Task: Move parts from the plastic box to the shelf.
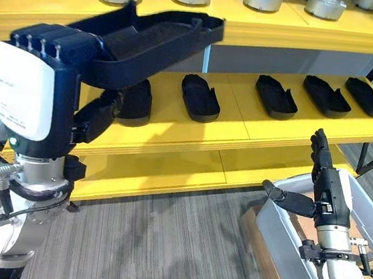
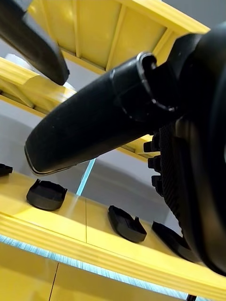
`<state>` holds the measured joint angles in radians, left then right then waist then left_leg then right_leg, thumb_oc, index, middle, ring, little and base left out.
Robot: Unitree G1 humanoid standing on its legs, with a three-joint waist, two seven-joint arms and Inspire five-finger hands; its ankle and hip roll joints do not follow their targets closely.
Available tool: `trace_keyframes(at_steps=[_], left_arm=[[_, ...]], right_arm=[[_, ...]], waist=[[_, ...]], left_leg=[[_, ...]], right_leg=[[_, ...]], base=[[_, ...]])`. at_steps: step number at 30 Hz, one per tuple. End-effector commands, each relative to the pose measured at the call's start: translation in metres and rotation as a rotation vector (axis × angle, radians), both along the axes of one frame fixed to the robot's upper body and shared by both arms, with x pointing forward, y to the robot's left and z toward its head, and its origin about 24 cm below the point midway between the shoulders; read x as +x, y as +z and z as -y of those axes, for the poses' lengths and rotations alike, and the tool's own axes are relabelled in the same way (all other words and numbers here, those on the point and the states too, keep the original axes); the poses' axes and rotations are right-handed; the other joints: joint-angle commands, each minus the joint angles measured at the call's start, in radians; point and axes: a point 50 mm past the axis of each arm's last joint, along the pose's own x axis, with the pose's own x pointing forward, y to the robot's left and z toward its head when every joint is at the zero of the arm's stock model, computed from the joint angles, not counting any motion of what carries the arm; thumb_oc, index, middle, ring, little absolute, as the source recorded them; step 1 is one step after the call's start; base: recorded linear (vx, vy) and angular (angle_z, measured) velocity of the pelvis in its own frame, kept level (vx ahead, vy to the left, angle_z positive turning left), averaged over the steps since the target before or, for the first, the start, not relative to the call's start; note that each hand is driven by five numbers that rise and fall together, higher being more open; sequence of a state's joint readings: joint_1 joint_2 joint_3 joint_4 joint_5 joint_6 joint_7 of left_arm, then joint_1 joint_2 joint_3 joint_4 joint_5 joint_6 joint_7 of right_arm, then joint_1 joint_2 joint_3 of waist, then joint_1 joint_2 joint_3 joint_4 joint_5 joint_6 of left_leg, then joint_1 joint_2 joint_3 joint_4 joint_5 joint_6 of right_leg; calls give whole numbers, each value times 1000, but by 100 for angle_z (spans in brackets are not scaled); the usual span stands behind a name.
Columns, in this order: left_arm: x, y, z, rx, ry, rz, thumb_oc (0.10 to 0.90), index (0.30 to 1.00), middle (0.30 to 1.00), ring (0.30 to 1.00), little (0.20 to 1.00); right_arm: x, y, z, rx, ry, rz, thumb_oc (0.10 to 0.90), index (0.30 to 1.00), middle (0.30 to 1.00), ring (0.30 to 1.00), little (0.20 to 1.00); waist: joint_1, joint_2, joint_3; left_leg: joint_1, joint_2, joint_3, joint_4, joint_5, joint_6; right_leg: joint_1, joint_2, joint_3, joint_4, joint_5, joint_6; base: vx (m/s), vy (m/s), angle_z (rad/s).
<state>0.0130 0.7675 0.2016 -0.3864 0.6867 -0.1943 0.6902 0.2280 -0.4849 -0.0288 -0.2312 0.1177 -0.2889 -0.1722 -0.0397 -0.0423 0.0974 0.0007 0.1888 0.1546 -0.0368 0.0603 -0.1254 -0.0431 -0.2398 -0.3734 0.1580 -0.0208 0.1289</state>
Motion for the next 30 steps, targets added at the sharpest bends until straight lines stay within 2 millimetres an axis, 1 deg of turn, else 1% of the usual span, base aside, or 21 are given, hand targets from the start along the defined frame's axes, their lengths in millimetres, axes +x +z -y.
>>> trace_keyframes(at_steps=[1,3,4,7,8,10,12,14,15,16,17,18,19,20,21,23,24,26,27,29,30], left_arm=[[0,38,-14,60,86,186,400,300,300,300,300],[4,34,-17,62,108,160,400,300,300,300,300],[9,28,-23,58,142,110,400,300,300,300,300],[13,29,-29,77,173,91,400,300,300,300,300],[14,29,-29,79,173,94,400,300,300,300,300],[18,31,-29,94,182,86,400,300,300,300,300],[24,31,-24,103,168,79,400,300,300,300,300],[28,31,-20,118,171,76,400,300,300,300,300],[32,30,-17,126,159,75,400,300,300,300,300],[34,29,-13,128,137,66,400,300,300,300,300],[35,29,-13,128,136,67,400,300,300,300,300],[35,25,-10,125,122,57,400,300,300,300,300],[35,23,-11,124,129,50,400,300,300,300,300],[35,24,-11,123,130,51,400,300,300,300,300],[32,17,-14,113,147,19,400,300,300,300,300],[30,11,-18,89,172,0,400,300,300,300,300],[29,10,-19,85,178,-7,400,300,300,300,300],[30,6,-18,71,175,-22,400,300,300,300,300],[30,5,-18,66,177,-26,400,300,300,300,300],[31,-1,-13,50,154,-45,400,300,300,300,300],[32,-1,-13,49,153,-45,400,300,300,300,300]], right_arm=[[3,45,0,-34,16,249,900,1000,1000,1000,1000],[3,45,0,-24,13,251,900,1000,1000,1000,1000],[5,45,-2,-11,21,248,900,1000,1000,1000,1000],[7,45,-6,9,31,256,900,1000,1000,1000,1000],[8,46,-6,10,31,258,900,1000,1000,1000,1000],[8,45,-8,20,35,261,900,1000,1000,1000,1000],[6,42,-8,23,20,257,900,1000,1000,1000,1000],[4,40,-7,25,6,251,900,1000,1000,1000,1000],[3,37,-7,28,-3,241,900,1000,1000,1000,1000],[3,35,-6,33,-9,233,900,1000,1000,1000,1000],[3,35,-6,33,-10,234,900,1000,1000,1000,1000],[2,36,-6,27,1,236,900,1000,1000,1000,1000],[3,37,-8,26,7,241,900,1000,1000,1000,1000],[3,37,-8,25,8,242,900,1000,1000,1000,1000],[5,37,-10,22,26,242,900,1000,1000,1000,1000],[7,36,-11,10,41,229,900,1000,1000,1000,1000],[6,35,-11,13,45,226,900,1000,1000,1000,1000],[5,35,-12,5,57,226,900,1000,1000,1000,1000],[5,35,-11,3,54,225,900,1000,1000,1000,1000],[2,36,-8,-11,42,226,900,1000,1000,1000,1000],[2,36,-8,-11,41,226,900,1000,1000,1000,1000]], waist=[[-10,-64,-74],[-7,-73,-72],[-4,-81,-66],[2,-99,-45],[1,-102,-46],[2,-111,-27],[-10,-111,-22],[-25,-105,-27],[-42,-96,-32],[-69,-86,-32],[-67,-88,-34],[-96,-63,-25],[-95,-50,-19],[-95,-51,-19],[-96,-20,-2],[-95,-10,8],[-100,-12,7],[-97,-17,-7],[-95,-21,-17],[-97,-21,-42],[-95,-20,-42]], left_leg=[[24,31,30,34,-81,28],[15,20,23,54,-93,35],[4,5,15,81,-116,43],[-52,-24,-7,174,-162,68],[-62,-28,-8,183,-161,71],[-119,-56,-28,279,-219,100],[-154,-91,-35,322,-248,121],[-162,-113,-44,323,-260,140],[-156,-125,-51,304,-256,150],[-146,-139,-66,283,-250,159],[-149,-142,-63,278,-241,160],[-107,-154,-61,218,-218,175],[-85,-155,-44,195,-216,182],[-85,-156,-41,190,-209,181],[-20,-164,-14,116,-195,194],[28,-176,15,68,-177,193],[41,-181,17,52,-169,189],[60,-193,33,24,-161,182],[63,-198,41,18,-161,180],[66,-202,49,27,-166,169],[67,-201,51,27,-167,169]], right_leg=[[92,-72,77,-124,100,74],[97,-81,78,-126,114,78],[100,-90,88,-129,133,85],[88,-114,112,-134,160,88],[82,-118,112,-135,165,88],[79,-146,131,-131,204,96],[76,-177,140,-125,252,105],[63,-199,157,-102,306,99],[56,-200,191,-86,338,87],[43,-179,256,-69,367,70],[36,-181,259,-69,372,69],[-31,-102,349,-26,386,52],[-62,-71,328,0,351,49],[-67,-72,330,3,352,47],[-137,26,275,86,216,18],[-180,127,209,135,104,-7],[-181,168,218,130,76,-8],[-140,217,204,81,40,-27],[-117,222,201,47,36,-33],[-62,227,261,-58,43,-39],[-60,229,262,-62,46,-39]], base=[[35,65,1],[12,98,2],[-24,133,10],[-50,143,15],[-53,109,15],[-56,241,17],[-18,307,13],[19,270,21],[52,300,35],[32,201,39],[62,318,55],[57,338,55],[61,331,39],[75,383,-7],[72,376,-45],[96,321,-89],[74,98,-91],[82,20,-33],[122,-46,-17],[155,-63,-15],[165,-111,1]])
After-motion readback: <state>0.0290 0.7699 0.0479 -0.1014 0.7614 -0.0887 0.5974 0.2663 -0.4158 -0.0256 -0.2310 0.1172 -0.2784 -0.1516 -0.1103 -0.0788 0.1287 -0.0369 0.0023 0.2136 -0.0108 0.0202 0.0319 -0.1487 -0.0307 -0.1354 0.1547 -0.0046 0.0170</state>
